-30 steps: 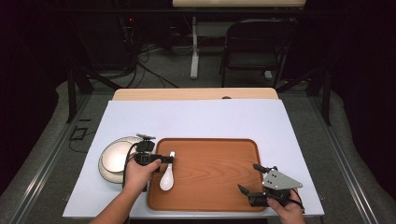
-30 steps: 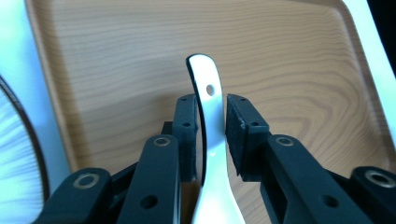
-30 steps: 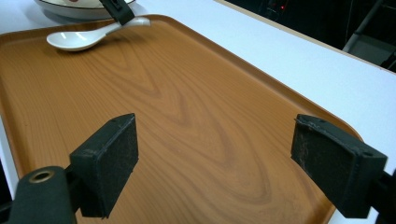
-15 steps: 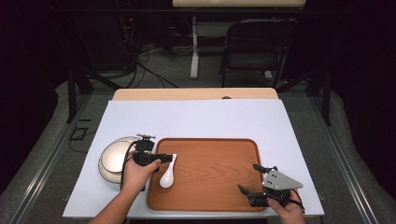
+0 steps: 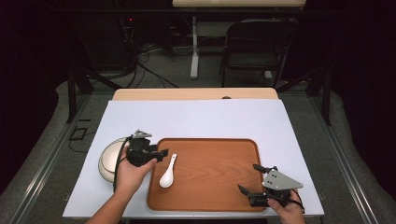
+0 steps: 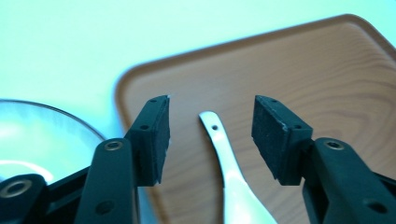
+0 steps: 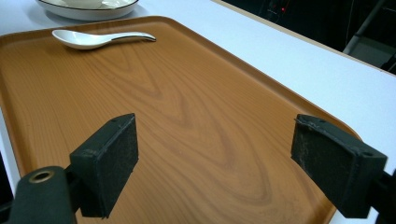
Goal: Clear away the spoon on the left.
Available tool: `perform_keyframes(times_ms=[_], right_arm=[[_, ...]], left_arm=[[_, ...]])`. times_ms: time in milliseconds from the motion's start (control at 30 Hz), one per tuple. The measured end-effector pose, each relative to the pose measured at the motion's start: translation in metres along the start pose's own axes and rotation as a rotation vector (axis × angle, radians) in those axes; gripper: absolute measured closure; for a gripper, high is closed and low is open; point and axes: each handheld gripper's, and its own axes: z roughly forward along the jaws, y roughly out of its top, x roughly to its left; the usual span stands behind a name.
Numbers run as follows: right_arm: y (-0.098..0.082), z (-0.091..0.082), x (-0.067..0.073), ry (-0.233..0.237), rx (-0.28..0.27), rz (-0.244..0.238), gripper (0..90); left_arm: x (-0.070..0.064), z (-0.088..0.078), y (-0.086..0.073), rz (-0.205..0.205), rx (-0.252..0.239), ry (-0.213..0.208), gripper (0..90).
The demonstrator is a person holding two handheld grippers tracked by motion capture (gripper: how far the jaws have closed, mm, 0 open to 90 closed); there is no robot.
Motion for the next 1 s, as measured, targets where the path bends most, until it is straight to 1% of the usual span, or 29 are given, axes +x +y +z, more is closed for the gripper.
perform_keyframes(times_ms=[33,67,100,167,200,233,267,300,333,400,433,500,600,633,667,700,733,767,800,833,867,900,933,967,1000], right_arm=[[0.0,0.0,0.0,0.0,0.0,0.0,14.4],[0.0,0.0,0.0,0.0,0.0,0.0,14.4],[0.0,0.0,0.0,0.0,0.0,0.0,14.4],[0.0,0.0,0.0,-0.001,0.0,0.001,14.3],[0.0,0.0,0.0,-0.001,0.0,0.0,14.4],[0.0,0.0,0.0,-0.001,0.0,0.0,14.4],[0.0,0.0,0.0,0.0,-0.001,0.0,14.4],[0.0,0.0,0.0,0.0,0.0,0.0,14.4],[0.0,0.0,0.0,-0.001,0.0,0.0,14.4],[0.0,0.0,0.0,-0.001,-0.001,0.0,14.4],[0.0,0.0,0.0,-0.001,-0.001,0.0,14.4],[0.0,0.0,0.0,-0.002,-0.001,-0.001,14.4],[0.0,0.0,0.0,-0.003,-0.002,0.0,14.4],[0.0,0.0,0.0,-0.003,-0.003,-0.001,14.4],[0.0,0.0,0.0,-0.003,-0.003,-0.002,14.4],[0.0,0.0,0.0,-0.002,-0.002,-0.001,14.4],[0.0,0.0,0.0,-0.003,-0.002,-0.001,14.3],[0.0,0.0,0.0,-0.003,-0.002,-0.001,14.3],[0.0,0.0,0.0,-0.004,-0.003,-0.002,14.4],[0.0,0.0,0.0,-0.004,-0.003,-0.002,14.4],[0.0,0.0,0.0,-0.003,-0.003,-0.002,14.4],[0.0,0.0,0.0,-0.003,-0.003,-0.002,14.4],[0.0,0.0,0.0,-0.003,-0.003,-0.001,14.4],[0.0,0.0,0.0,-0.002,-0.002,-0.002,14.4],[0.0,0.0,0.0,-0.002,-0.002,-0.002,14.4]], left_arm=[[0.0,0.0,0.0,0.0,0.0,0.0,46.2],[0.001,-0.008,0.001,0.034,-0.017,0.035,45.6],[0.001,-0.008,0.001,0.034,-0.017,0.035,45.2],[0.001,-0.016,0.002,0.055,-0.054,0.061,44.6],[0.002,-0.024,0.002,0.075,-0.083,0.079,43.5],[0.002,-0.024,0.002,0.075,-0.083,0.079,43.3],[0.002,-0.032,0.002,0.1,-0.117,0.097,42.7],[0.002,-0.032,0.002,0.1,-0.117,0.097,42.2],[0.004,-0.041,0.002,0.114,-0.14,0.115,42.2],[0.007,-0.048,0.001,0.116,-0.158,0.129,42.1],[0.007,-0.048,0.001,0.116,-0.158,0.129,42.1],[0.013,-0.057,-0.001,0.097,-0.177,0.14,42.1],[0.017,-0.062,-0.004,0.085,-0.189,0.145,42.2],[0.019,-0.063,-0.005,0.087,-0.194,0.144,42.3],[0.023,-0.067,-0.009,0.09,-0.213,0.135,42.3],[0.023,-0.067,-0.009,0.09,-0.213,0.135,42.4],[0.025,-0.071,-0.014,0.1,-0.225,0.134,42.4],[0.025,-0.071,-0.014,0.1,-0.225,0.134,42.4],[0.026,-0.074,-0.019,0.105,-0.24,0.133,42.4],[0.026,-0.074,-0.019,0.105,-0.24,0.133,42.5],[0.026,-0.077,-0.027,0.111,-0.259,0.137,42.5],[0.026,-0.077,-0.027,0.111,-0.259,0.137,42.5],[0.026,-0.079,-0.035,0.126,-0.266,0.143,42.6],[0.026,-0.079,-0.035,0.126,-0.266,0.143,42.7],[0.027,-0.079,-0.04,0.124,-0.275,0.145,42.8]])
